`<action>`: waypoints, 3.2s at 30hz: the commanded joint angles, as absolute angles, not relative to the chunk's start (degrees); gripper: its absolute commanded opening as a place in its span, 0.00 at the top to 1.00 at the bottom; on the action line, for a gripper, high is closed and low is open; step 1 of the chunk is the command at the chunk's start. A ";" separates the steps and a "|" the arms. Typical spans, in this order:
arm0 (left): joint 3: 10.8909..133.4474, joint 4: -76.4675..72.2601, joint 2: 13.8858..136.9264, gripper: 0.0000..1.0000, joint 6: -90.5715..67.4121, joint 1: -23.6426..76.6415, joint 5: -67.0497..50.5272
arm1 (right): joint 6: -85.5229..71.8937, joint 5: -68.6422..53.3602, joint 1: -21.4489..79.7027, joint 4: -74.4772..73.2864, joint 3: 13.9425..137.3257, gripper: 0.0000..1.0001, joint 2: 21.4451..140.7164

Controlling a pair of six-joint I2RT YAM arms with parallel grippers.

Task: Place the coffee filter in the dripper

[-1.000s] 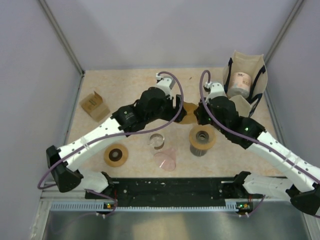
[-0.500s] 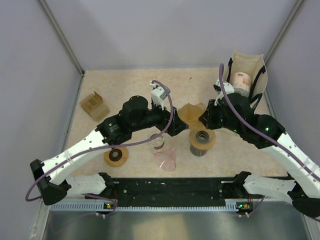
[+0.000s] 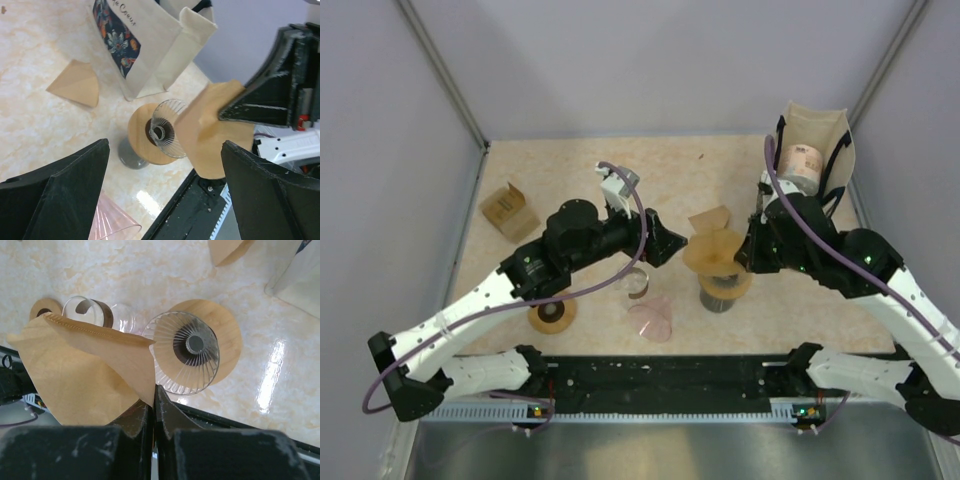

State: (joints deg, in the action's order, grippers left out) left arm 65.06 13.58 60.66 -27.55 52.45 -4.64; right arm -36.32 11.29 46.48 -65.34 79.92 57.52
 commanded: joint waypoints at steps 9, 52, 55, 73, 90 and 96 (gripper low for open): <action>65.74 12.66 66.79 0.01 -29.44 52.47 4.40 | -38.58 12.92 45.18 -68.03 74.62 1.00 54.84; 68.03 14.06 72.34 0.01 -28.39 52.47 1.84 | -30.51 12.14 38.32 -64.43 78.31 0.51 53.52; 67.41 14.15 71.90 0.01 -28.56 52.47 2.98 | -27.87 6.35 38.41 -60.39 78.66 0.56 54.14; 64.60 16.61 66.97 0.01 -27.69 52.03 11.60 | -25.14 2.00 38.58 -55.20 70.49 0.75 64.95; 64.42 17.14 66.27 0.01 -27.42 51.86 12.74 | -25.58 2.81 38.67 -48.87 62.32 0.75 64.07; 64.69 17.23 66.09 0.01 -27.33 51.86 12.83 | -25.58 3.16 38.50 -48.87 62.31 0.75 64.60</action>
